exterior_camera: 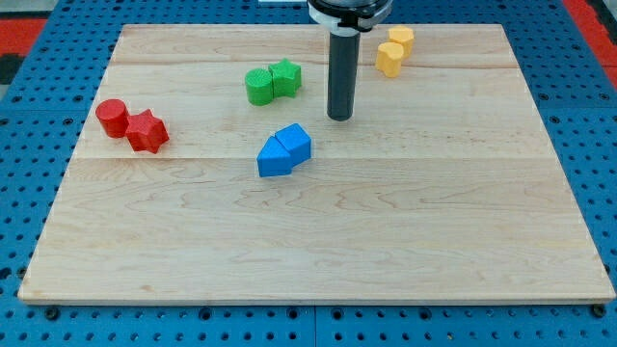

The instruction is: Move the red blocks close to the blue blocks

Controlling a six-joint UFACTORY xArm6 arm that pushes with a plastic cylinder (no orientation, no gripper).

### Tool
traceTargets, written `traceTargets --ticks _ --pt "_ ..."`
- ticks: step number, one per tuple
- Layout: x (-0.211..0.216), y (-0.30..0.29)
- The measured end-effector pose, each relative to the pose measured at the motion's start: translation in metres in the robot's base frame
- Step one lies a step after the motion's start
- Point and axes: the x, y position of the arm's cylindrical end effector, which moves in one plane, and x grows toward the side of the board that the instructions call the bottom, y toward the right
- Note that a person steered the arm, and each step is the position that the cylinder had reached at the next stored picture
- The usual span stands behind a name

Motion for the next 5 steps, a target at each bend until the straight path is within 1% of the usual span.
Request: traceTargets --ticks 1,2,3,4,5 --pt "-0.001 -0.007" --pt "-0.019 -0.014" --pt "-0.019 -0.057" --pt "-0.006 -0.077" --pt "-0.010 -0.135"
